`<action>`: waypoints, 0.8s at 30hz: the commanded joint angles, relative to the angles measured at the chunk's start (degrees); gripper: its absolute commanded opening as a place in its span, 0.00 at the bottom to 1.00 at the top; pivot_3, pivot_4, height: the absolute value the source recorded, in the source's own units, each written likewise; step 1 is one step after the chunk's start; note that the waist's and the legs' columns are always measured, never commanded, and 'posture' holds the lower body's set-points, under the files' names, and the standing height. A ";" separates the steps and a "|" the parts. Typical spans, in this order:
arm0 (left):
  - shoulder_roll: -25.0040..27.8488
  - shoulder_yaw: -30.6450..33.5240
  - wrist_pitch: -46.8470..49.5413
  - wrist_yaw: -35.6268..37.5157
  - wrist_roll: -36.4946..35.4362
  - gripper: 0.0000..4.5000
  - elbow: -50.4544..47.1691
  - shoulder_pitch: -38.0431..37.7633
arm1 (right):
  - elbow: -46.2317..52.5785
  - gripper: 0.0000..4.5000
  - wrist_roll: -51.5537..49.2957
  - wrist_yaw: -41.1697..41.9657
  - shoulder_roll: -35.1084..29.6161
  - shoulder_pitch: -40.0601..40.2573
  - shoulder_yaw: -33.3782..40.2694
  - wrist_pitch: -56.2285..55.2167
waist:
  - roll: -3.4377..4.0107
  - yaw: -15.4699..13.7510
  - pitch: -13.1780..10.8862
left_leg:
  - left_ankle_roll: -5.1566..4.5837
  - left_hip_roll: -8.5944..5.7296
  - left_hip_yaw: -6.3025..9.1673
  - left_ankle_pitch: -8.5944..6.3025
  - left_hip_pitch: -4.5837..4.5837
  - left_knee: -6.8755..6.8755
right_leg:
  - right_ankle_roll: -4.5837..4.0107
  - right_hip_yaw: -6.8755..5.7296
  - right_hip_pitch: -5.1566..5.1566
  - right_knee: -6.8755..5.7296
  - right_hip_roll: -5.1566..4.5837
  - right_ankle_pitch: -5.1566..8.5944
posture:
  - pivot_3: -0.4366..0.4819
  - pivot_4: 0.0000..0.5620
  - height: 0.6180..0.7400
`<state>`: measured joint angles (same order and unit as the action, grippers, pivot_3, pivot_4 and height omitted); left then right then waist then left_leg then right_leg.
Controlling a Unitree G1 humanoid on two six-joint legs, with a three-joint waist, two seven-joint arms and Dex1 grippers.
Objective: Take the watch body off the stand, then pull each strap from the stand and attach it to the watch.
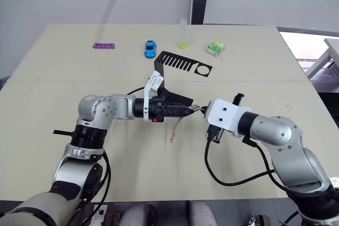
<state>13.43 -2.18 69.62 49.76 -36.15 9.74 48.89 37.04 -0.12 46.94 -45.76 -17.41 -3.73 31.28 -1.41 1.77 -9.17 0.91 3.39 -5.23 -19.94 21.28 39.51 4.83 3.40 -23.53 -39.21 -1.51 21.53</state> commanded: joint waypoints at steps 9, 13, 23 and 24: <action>-1.94 -0.46 0.41 0.78 -3.03 0.36 -3.64 1.70 | 1.68 0.00 -0.25 -1.07 0.14 -0.93 0.84 -1.87 | 0.00 0.00 0.00 | 0.00 0.00 0.00 0.00 0.00 0.00 | 0.00 0.00 0.00 0.01 0.00 0.00 | 0.48 0.27 1.00; -1.94 -0.49 0.25 0.83 -2.96 0.36 -3.53 1.74 | 1.58 0.00 -0.13 -1.12 0.13 -0.96 0.84 -2.00 | 0.00 0.00 0.00 | 0.00 0.00 0.00 0.00 0.00 0.00 | 0.00 0.00 0.00 0.01 0.00 0.00 | 0.48 0.27 1.00; -0.90 -1.26 -1.84 1.18 -1.29 0.36 -1.66 1.63 | 4.07 0.00 -0.59 -1.17 0.07 -1.70 2.12 -2.49 | 0.00 0.00 0.00 | 0.00 0.00 0.00 0.00 0.00 0.00 | 0.00 0.00 0.00 0.01 0.00 0.00 | 0.48 0.27 1.00; -0.71 -1.34 -2.18 1.30 -1.12 0.36 -1.42 1.67 | 4.40 0.00 -0.89 -1.08 0.08 -1.76 2.53 -2.56 | 0.00 0.00 0.00 | 0.00 0.00 0.00 0.00 0.00 0.00 | 0.00 0.00 0.00 0.01 0.00 0.00 | 0.48 0.27 1.00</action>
<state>13.42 -2.39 68.39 50.01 -36.24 9.44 48.90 37.08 -0.01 46.94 -45.79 -17.61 -3.34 31.08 -1.41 1.77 -9.17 0.91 3.39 -5.23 -19.94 21.28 39.51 4.83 3.40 -23.53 -39.20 -1.51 21.53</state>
